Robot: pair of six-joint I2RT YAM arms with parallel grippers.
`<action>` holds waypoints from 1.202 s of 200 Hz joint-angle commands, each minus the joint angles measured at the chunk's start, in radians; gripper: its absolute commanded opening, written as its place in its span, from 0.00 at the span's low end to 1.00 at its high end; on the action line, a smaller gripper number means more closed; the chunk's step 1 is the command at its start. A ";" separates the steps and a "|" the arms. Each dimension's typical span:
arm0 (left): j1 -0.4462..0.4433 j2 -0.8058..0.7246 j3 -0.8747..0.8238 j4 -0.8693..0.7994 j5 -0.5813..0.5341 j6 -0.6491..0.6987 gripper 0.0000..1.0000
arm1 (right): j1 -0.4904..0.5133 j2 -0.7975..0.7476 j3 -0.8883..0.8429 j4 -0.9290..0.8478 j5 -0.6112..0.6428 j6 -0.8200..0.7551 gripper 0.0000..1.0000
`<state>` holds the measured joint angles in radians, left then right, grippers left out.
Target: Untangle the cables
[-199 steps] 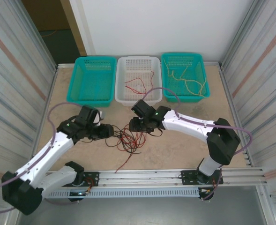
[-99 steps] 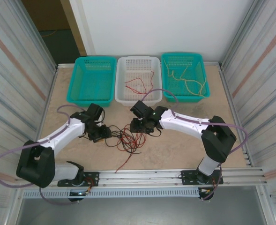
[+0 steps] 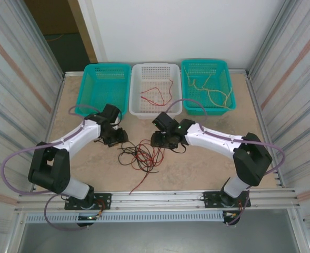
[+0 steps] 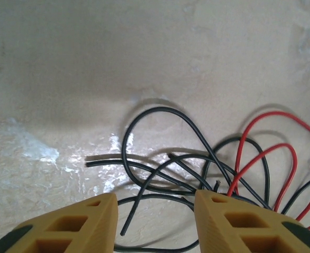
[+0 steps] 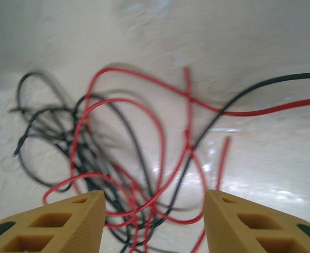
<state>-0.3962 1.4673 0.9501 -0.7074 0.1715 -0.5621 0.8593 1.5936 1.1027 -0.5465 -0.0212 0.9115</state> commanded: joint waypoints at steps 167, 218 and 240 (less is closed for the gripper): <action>-0.074 -0.307 -0.168 0.009 0.119 -0.001 0.52 | 0.122 0.165 0.108 -0.021 0.018 0.160 0.47; -0.125 -0.179 -0.196 -0.001 0.112 0.012 0.44 | 0.142 0.080 0.097 -0.034 0.096 0.174 0.46; -0.154 -0.146 -0.190 -0.023 0.093 0.021 0.43 | 0.142 0.052 0.097 -0.029 0.109 0.151 0.46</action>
<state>-0.5228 1.2991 0.7559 -0.7013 0.2687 -0.5537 0.9932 1.7096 1.1862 -0.5468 0.0307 1.0649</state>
